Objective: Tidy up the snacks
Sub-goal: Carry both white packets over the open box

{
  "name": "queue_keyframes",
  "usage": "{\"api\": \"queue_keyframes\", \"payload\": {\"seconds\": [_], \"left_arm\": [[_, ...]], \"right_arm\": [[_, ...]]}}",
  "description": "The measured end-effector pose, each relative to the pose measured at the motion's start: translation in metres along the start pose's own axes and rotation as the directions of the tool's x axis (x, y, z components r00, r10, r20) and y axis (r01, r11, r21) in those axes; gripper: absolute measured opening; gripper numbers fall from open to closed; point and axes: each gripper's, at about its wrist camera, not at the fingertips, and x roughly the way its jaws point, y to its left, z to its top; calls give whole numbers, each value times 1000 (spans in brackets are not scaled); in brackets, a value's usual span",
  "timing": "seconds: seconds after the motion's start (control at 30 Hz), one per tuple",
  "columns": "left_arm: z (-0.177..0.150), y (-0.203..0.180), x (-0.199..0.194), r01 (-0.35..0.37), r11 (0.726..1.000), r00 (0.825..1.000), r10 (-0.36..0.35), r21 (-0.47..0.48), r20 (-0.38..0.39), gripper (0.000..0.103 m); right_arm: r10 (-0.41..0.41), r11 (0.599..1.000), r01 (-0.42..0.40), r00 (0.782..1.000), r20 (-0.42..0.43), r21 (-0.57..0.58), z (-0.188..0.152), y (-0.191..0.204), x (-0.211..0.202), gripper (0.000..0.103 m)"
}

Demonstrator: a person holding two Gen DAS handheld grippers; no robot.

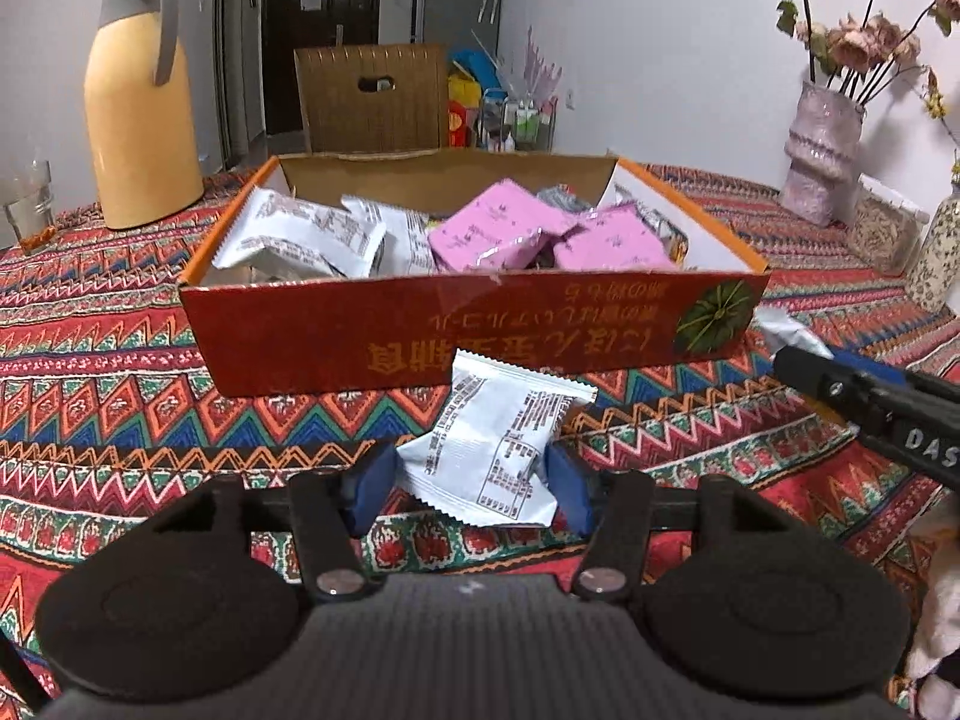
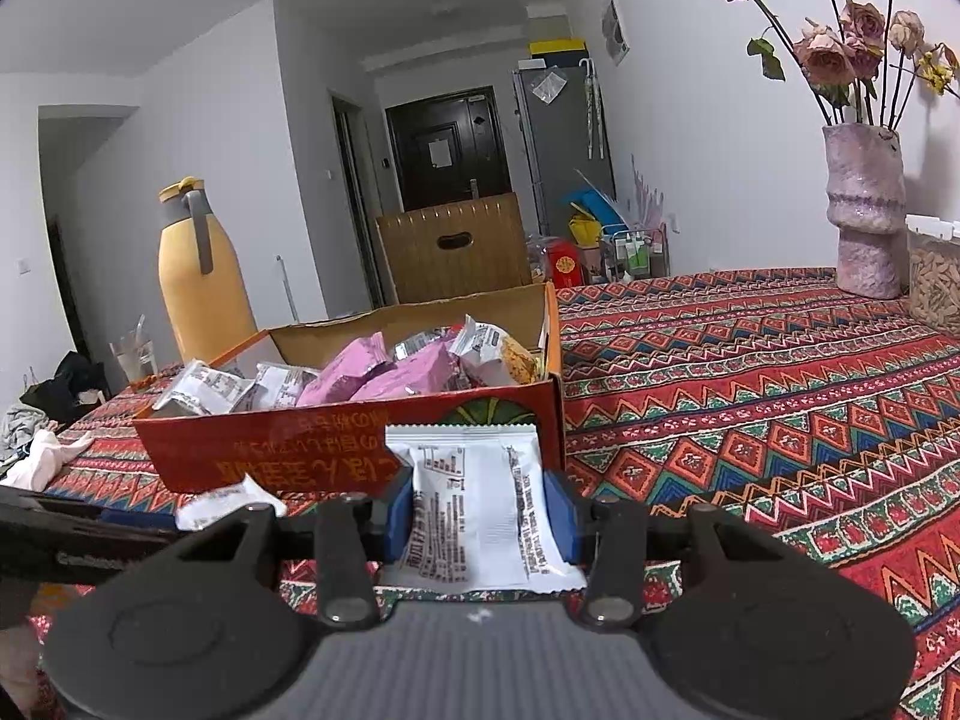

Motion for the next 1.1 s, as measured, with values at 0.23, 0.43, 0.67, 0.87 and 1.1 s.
{"api": "queue_keyframes", "payload": {"seconds": [0.23,0.43,0.67,0.87,1.1], "left_arm": [[5,2,-21,9,999,998,-7,-33,67,57],[19,8,-36,19,998,992,-11,-60,127,57],[41,9,-38,13,997,984,0,-74,176,57],[66,16,-30,-1,992,978,28,-128,209,57],[95,28,-20,-25,986,966,66,-163,251,57]], "right_arm": [[-13,1000,13,1000,8,-15,-1,3,1,44],[-19,996,21,999,31,-89,1,18,-6,44],[-5,983,17,998,66,-182,26,44,-16,44],[-21,977,45,994,111,-211,60,61,-5,44],[-28,984,51,991,133,-172,90,64,22,44]]}}
